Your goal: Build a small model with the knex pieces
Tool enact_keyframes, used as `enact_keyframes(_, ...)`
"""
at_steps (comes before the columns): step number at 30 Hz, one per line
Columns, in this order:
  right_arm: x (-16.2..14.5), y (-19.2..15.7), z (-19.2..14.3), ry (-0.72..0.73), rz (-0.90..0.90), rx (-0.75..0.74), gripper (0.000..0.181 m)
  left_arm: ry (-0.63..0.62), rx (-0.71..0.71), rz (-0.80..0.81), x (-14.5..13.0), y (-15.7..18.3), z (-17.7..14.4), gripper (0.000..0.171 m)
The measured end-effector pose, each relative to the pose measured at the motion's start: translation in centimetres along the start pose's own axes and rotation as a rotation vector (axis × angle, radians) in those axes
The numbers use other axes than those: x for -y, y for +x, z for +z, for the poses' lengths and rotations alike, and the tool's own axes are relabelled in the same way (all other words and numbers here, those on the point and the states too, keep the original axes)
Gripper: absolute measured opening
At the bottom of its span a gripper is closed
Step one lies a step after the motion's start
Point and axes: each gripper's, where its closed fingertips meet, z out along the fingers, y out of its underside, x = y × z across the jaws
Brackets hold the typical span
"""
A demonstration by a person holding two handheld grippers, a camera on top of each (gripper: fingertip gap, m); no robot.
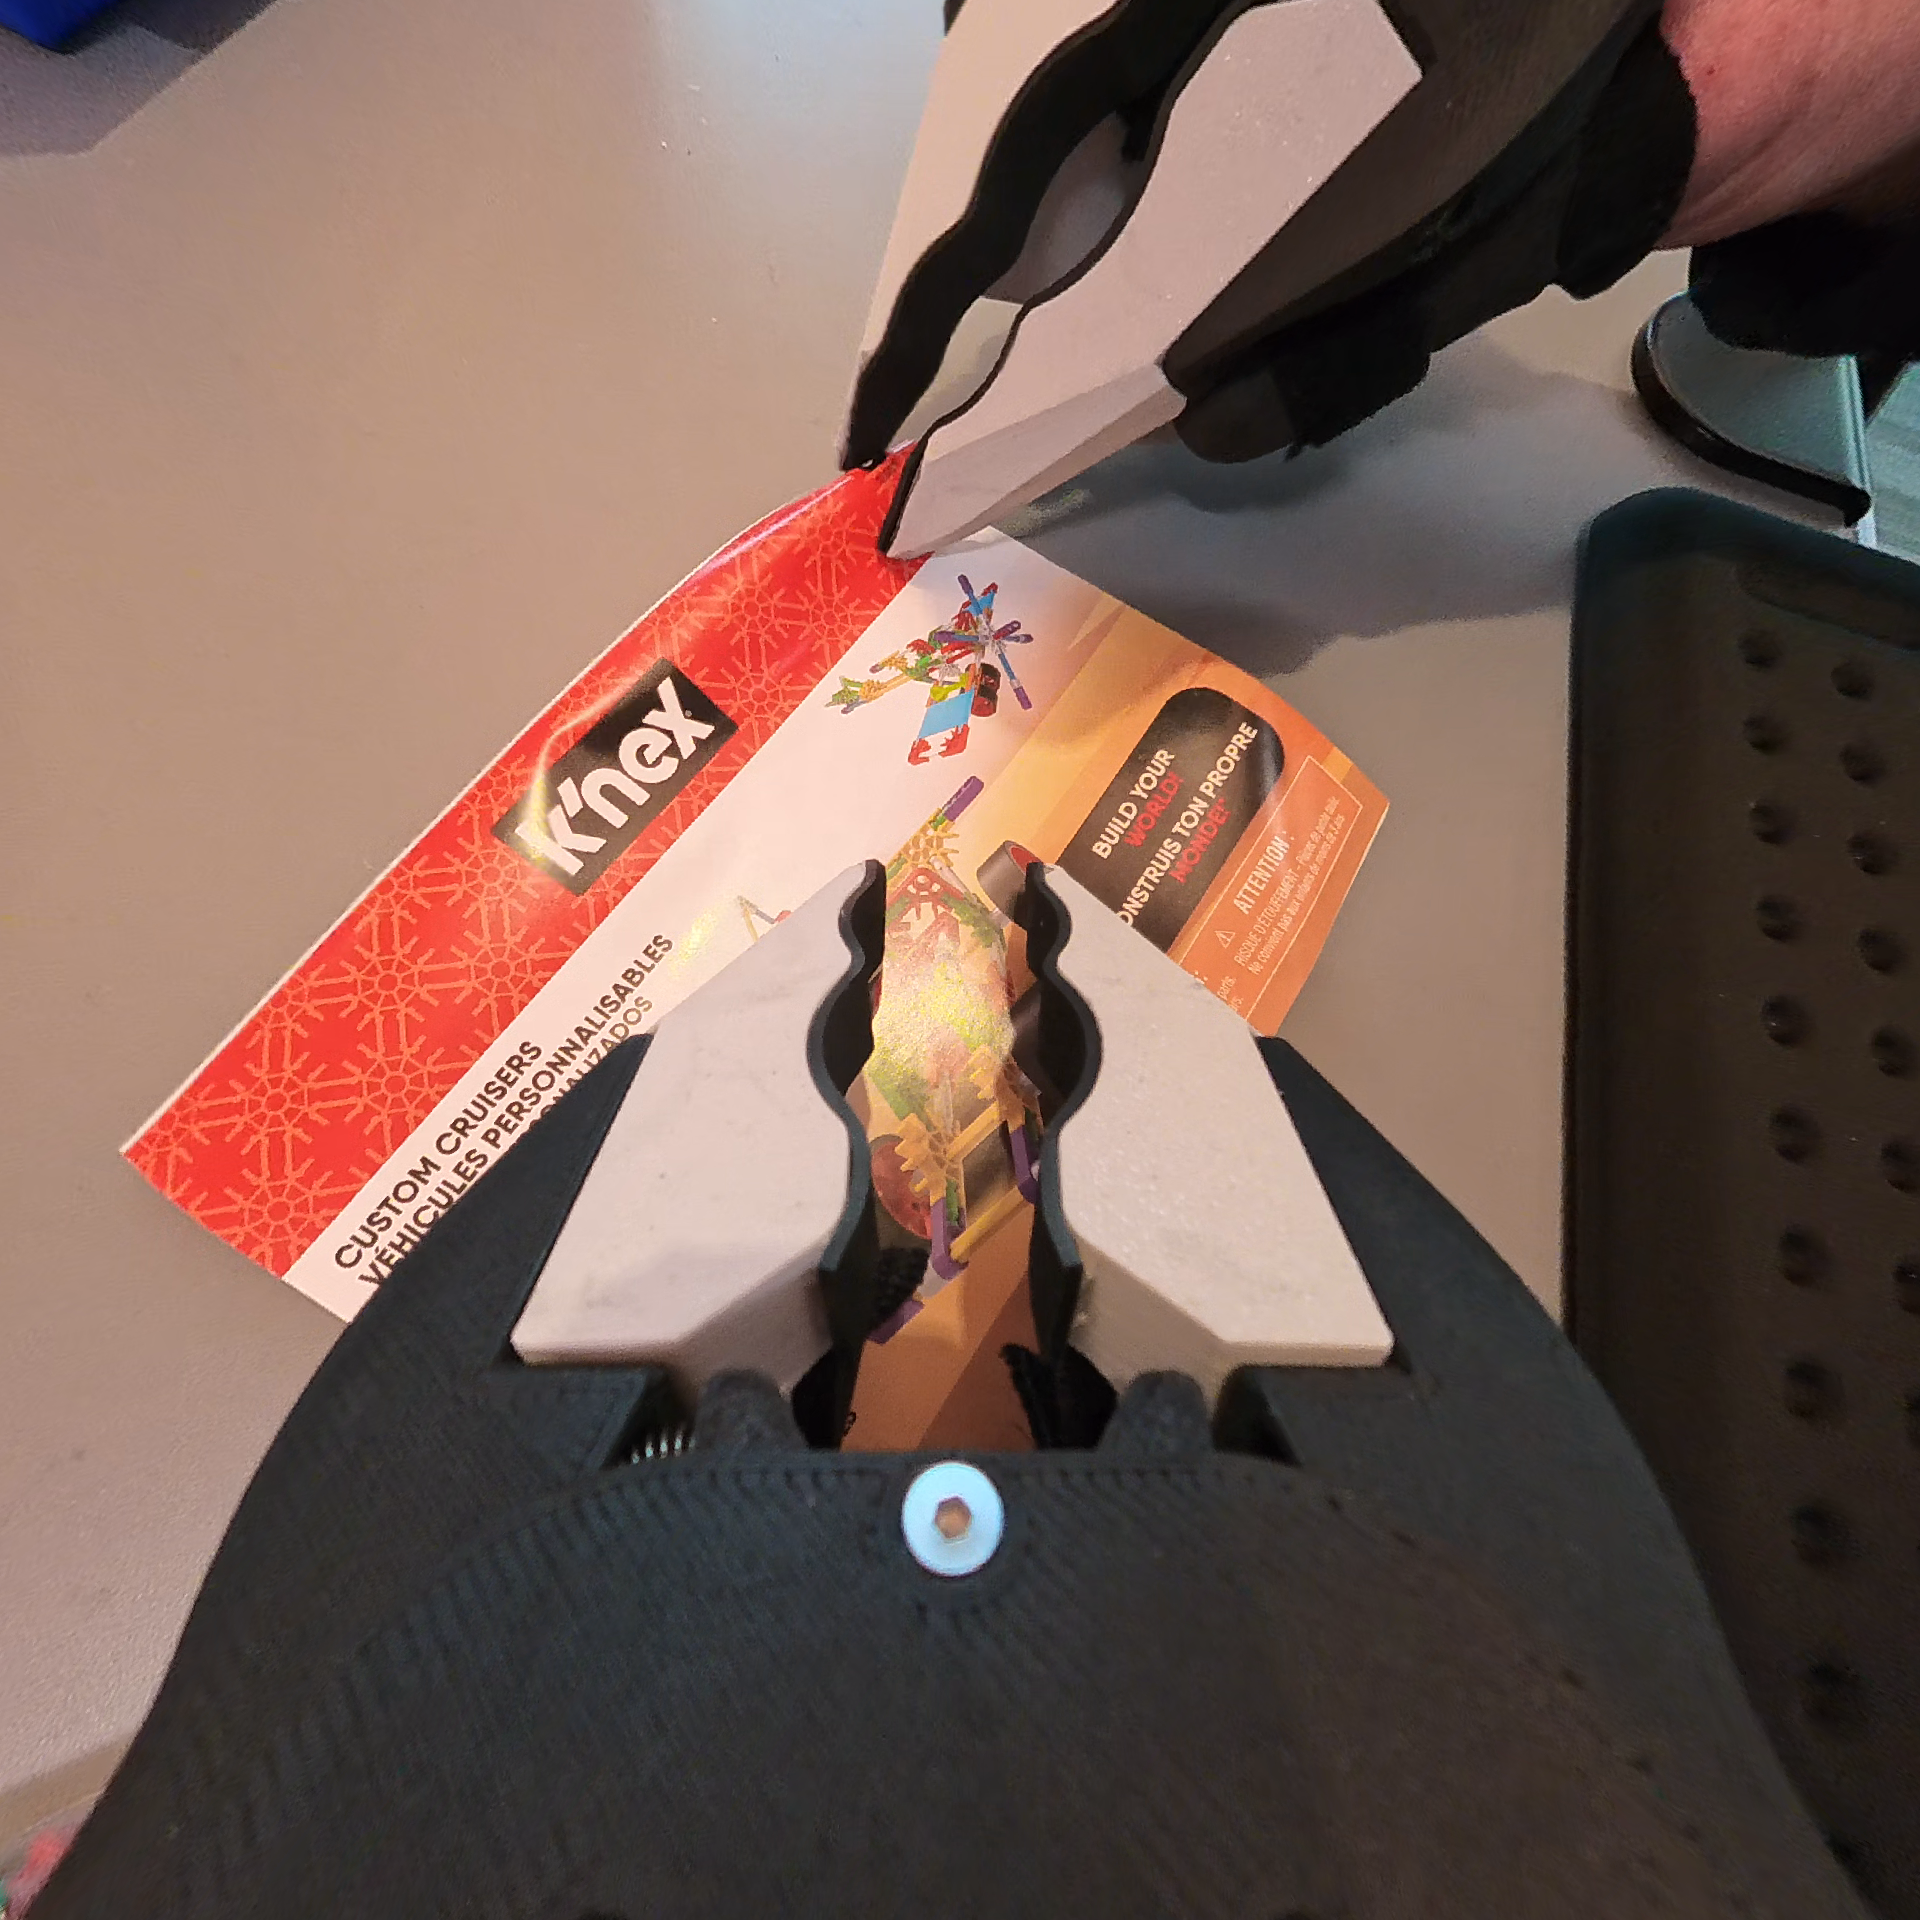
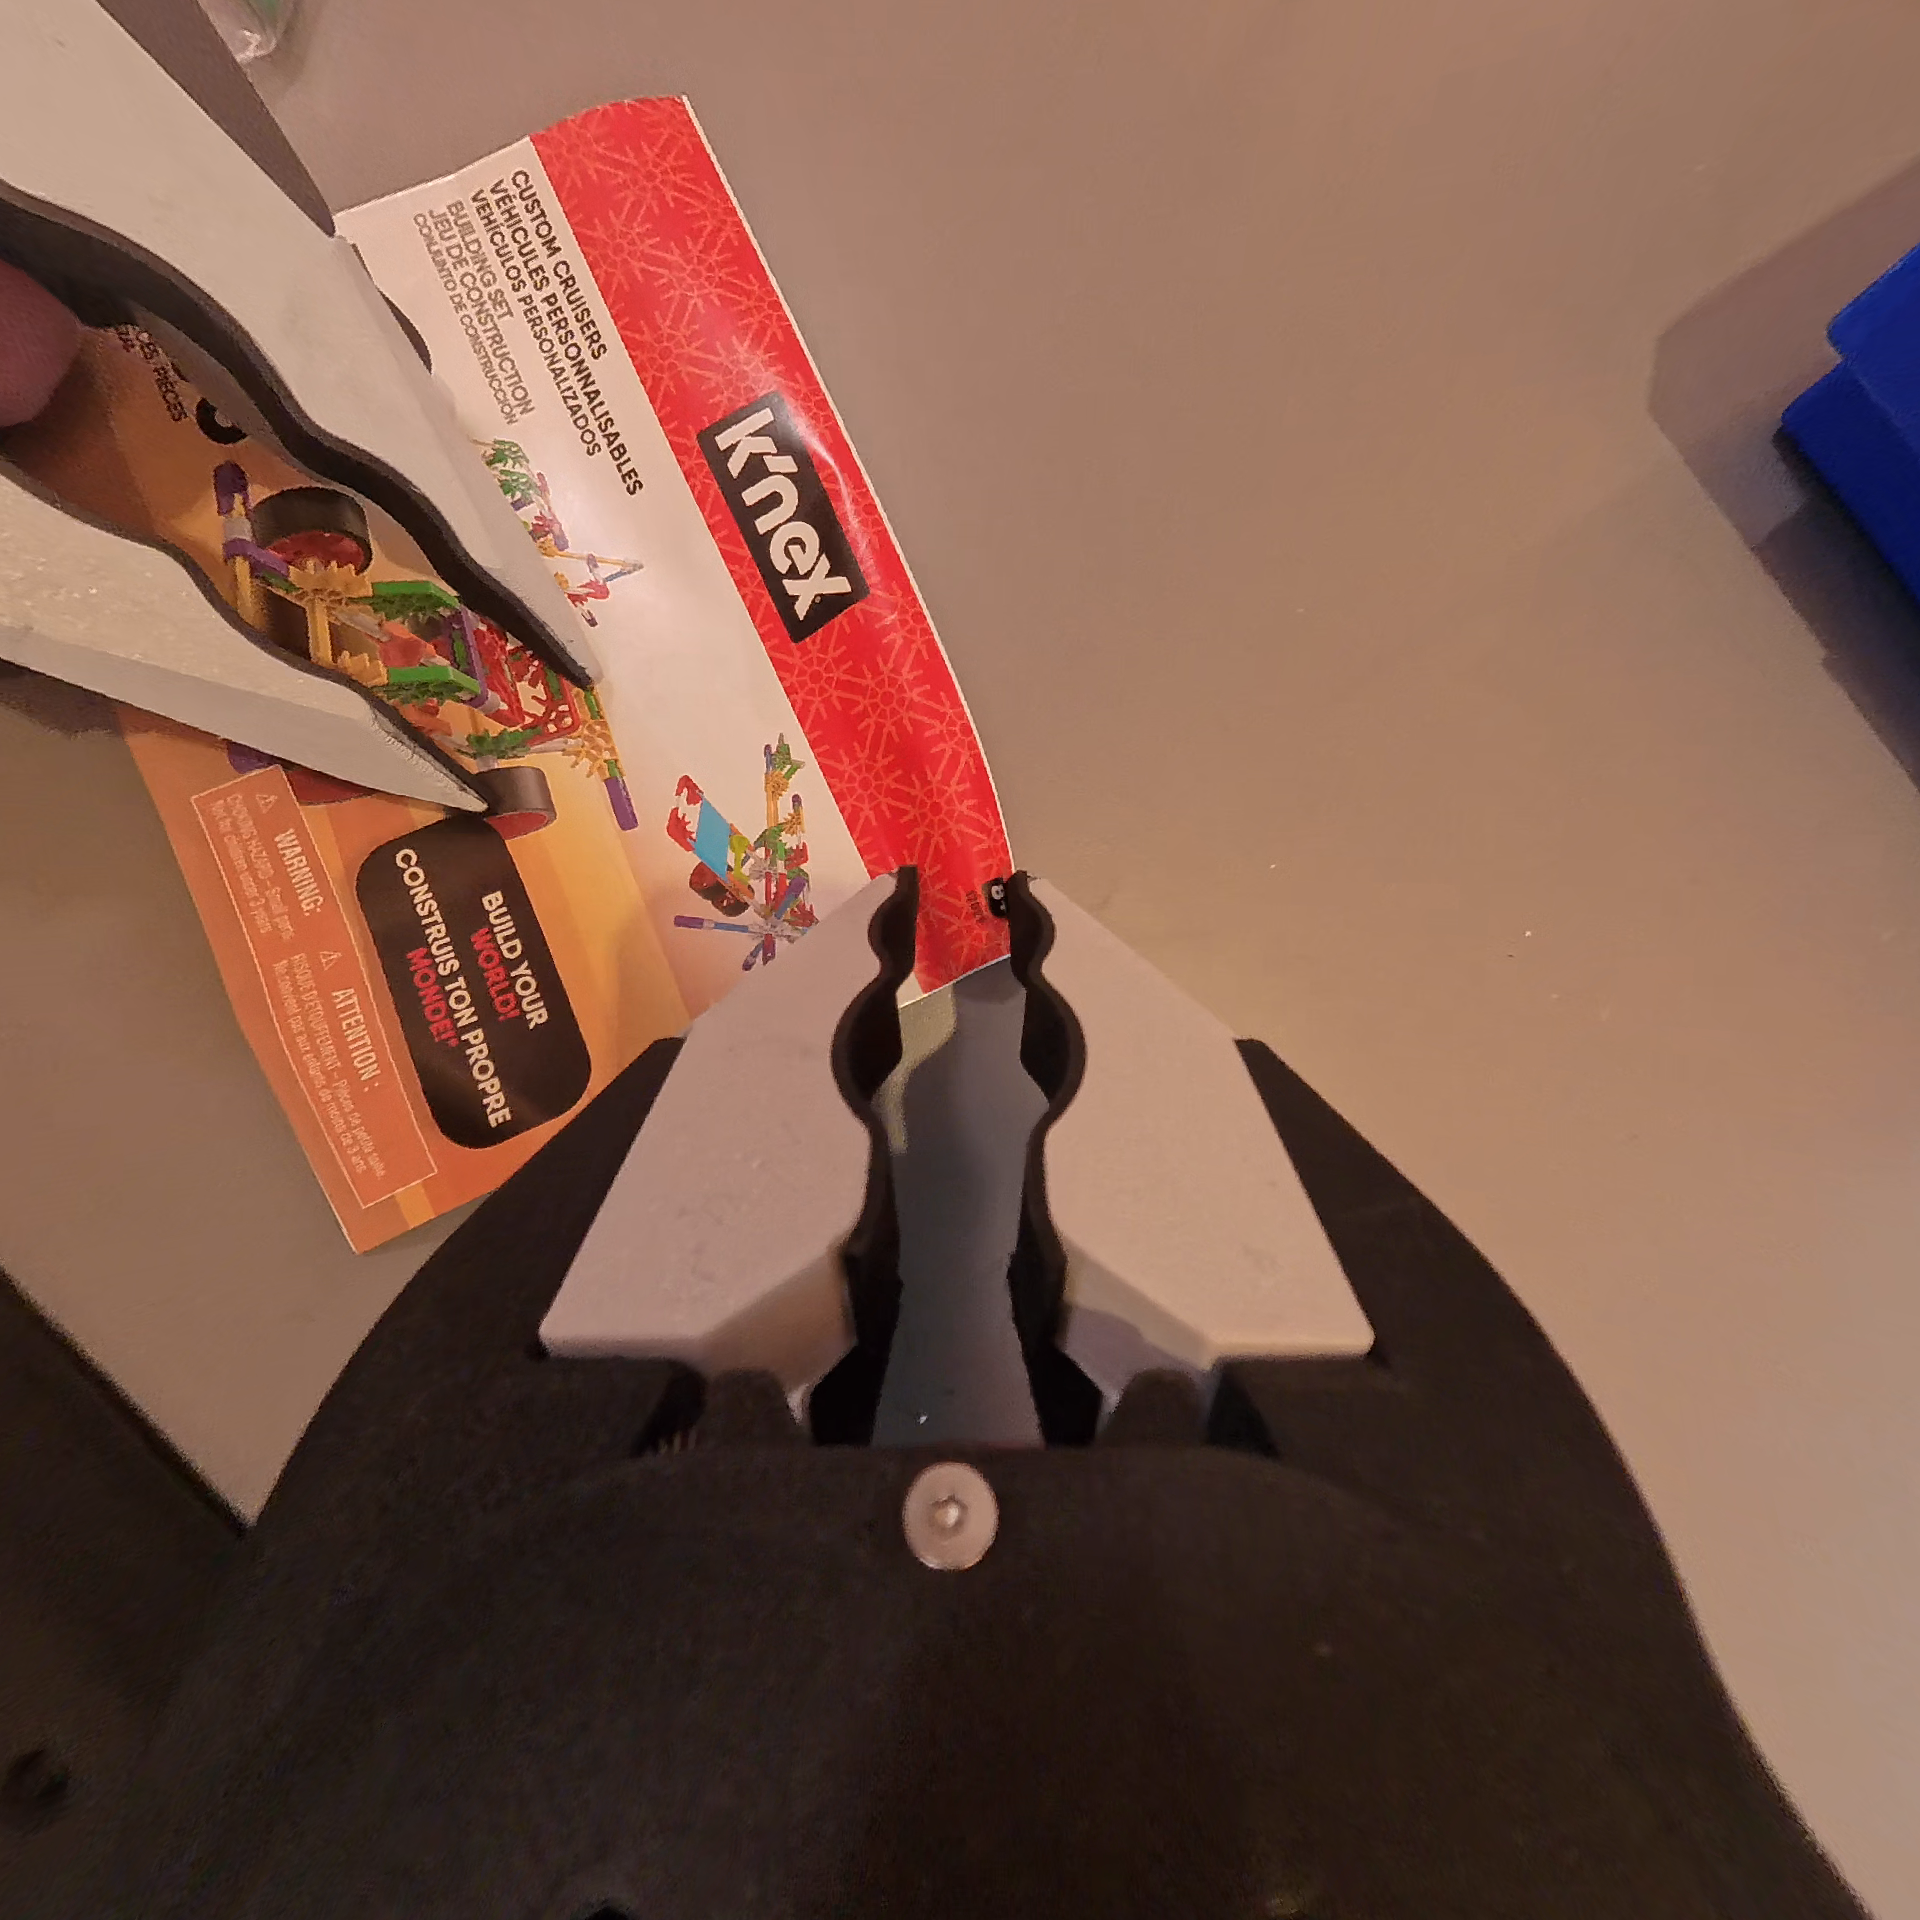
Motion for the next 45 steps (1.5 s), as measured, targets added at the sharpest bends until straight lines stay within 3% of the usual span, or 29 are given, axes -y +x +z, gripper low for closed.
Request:
enact_keyframes(9, 0.4, -0.2, -0.6, 0.053, 0.011, -0.015, 0.011, 0.001, 0.004, 0.007, 0.0, 0.0, 0.0, 0.025)
enact_keyframes(21, 3.6, -3.7, -4.3, 0.290, 0.199, 0.264, 0.003, 0.015, 0.015, -0.007, 0.2, -0.1, -0.1, 0.028)
enact_keyframes(28, 4.3, -5.9, -5.0, 0.360, 0.182, 0.312, 0.004, 0.025, 0.017, -0.015, 0.3, -0.2, -0.2, 0.030)
enact_keyframes(32, 4.4, -6.0, -5.3, 0.399, 0.236, 0.328, 0.015, 0.013, 0.016, -0.011, 0.1, -0.1, -0.1, 0.031)
enact_keyframes(33, 4.4, -5.8, -5.3, 0.402, 0.258, 0.329, 0.029, 0.012, 0.015, -0.012, 0.1, -0.1, -0.1, 0.031)
enact_keyframes(36, 3.6, -5.5, -4.8, 0.374, 0.263, 0.307, 0.040, 0.007, 0.021, 0.002, 0.1, -0.1, 0.0, 0.030)
enact_keyframes(41, 2.0, -5.2, -3.8, 0.303, 0.280, 0.304, 0.025, 0.005, 0.029, 0.018, 0.0, 0.0, 0.0, 0.029)
enact_keyframes(43, 1.1, -5.1, -3.3, 0.265, 0.318, 0.313, 0.033, 0.003, 0.024, 0.019, 0.0, 0.1, 0.0, 0.027)
enact_keyframes(45, 0.8, -5.1, -3.3, 0.262, 0.342, 0.322, 0.026, 0.003, 0.021, 0.021, 0.0, 0.1, 0.0, 0.025)
